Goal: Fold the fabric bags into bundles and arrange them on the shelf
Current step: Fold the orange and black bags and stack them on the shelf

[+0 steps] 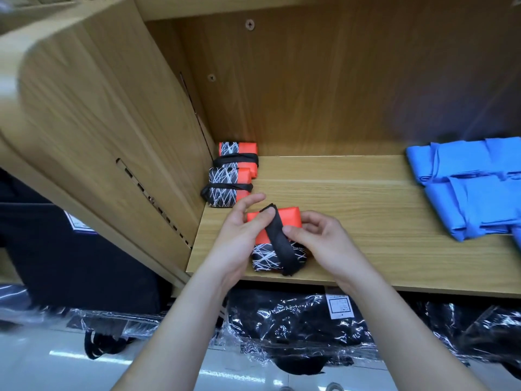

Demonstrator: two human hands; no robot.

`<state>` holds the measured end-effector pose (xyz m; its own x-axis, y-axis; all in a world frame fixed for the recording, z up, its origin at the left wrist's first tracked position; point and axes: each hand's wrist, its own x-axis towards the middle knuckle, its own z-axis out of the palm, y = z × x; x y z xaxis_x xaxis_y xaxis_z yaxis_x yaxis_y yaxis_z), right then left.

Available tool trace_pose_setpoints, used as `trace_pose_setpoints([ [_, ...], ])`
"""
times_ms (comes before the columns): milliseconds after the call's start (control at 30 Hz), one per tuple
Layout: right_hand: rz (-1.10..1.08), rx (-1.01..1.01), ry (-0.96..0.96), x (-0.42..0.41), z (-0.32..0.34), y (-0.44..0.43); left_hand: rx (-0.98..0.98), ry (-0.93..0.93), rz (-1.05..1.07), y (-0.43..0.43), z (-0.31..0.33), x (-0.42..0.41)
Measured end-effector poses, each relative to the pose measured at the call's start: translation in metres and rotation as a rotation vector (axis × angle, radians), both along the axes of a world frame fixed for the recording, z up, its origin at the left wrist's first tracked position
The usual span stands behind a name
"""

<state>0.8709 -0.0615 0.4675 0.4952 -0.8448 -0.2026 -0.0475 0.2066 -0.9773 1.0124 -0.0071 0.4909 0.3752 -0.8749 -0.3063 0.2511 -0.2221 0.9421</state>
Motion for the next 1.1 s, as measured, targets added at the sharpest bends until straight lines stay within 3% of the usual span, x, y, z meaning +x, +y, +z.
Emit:
trace_pose_setpoints([
  [67,-0.062,0.087,-0.044,0.003,-0.001,-0.002,0.029,-0.077,-0.021,0.004,-0.001,0.005],
  [200,-0.211,0.325,-0.253,0.013,-0.002,0.000,0.036,-0.612,-0.095,0.027,-0.002,0.010],
  [300,-0.219,0.339,-0.291,0.024,-0.007,0.008,0.005,-1.031,-0.117,0.040,-0.005,0.017],
  [400,-0.190,0.306,-0.210,0.036,-0.012,0.017,-0.032,-1.207,-0.124,0.039,-0.008,0.029],
  [500,-0.108,0.241,-0.045,0.041,-0.013,0.017,0.028,-1.249,-0.198,0.038,-0.008,0.041],
  [667,-0.011,0.172,0.050,0.041,-0.009,0.009,0.065,-1.242,-0.248,0.033,-0.006,0.054],
  [767,-0.059,0.082,0.055,0.045,-0.011,0.008,0.074,-1.261,-0.193,0.032,-0.003,0.052],
  [933,-0.097,-0.089,0.180,0.050,-0.017,0.006,0.076,-1.455,-0.130,0.032,-0.001,0.044],
  [1000,-0.076,-0.187,0.220,0.050,-0.015,0.007,0.055,-1.405,-0.145,0.026,0.002,0.042],
  [1100,-0.034,-0.279,0.231,0.050,-0.008,0.008,0.009,-1.140,-0.278,0.012,0.007,0.047],
])
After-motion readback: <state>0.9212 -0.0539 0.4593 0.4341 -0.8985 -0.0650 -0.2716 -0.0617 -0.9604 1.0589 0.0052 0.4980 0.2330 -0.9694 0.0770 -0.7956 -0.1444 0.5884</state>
